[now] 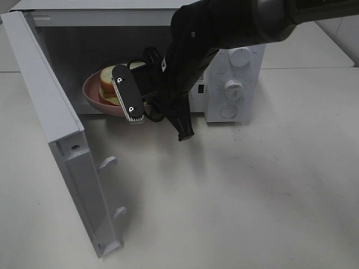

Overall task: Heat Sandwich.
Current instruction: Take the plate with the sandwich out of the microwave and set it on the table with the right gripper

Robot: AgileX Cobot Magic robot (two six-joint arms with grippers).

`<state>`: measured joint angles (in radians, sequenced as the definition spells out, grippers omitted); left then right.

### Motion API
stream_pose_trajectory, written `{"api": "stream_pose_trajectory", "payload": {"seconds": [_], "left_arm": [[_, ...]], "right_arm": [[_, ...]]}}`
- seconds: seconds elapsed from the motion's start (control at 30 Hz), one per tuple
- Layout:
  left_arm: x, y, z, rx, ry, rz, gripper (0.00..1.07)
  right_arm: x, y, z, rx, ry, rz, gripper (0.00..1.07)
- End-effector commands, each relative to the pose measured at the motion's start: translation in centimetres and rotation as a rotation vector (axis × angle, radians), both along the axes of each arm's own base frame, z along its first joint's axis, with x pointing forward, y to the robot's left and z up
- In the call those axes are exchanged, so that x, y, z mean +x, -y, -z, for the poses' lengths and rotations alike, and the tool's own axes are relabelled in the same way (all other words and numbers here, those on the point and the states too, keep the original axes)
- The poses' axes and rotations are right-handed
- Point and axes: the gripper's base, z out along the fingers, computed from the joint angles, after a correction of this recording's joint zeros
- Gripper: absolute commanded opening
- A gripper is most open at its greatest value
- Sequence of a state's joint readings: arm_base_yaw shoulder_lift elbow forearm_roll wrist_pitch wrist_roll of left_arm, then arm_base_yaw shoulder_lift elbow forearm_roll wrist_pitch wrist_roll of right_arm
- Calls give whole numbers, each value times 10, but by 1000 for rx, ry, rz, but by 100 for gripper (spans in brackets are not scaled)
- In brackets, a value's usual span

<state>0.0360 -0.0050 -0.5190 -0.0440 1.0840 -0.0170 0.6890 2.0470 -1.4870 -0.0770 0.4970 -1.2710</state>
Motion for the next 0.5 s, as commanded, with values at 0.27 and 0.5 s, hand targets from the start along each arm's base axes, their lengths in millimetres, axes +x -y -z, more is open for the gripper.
{"api": "stream_pose_trajectory", "payload": {"seconds": [0.27,0.5], "left_arm": [[-2,0,0,2,29,0,98],[-2,0,0,2,29,0,98]], "right_arm": [[-19,23,-17,8,48,-23,0],[-39,38,-24,19,86,-58,0]]}}
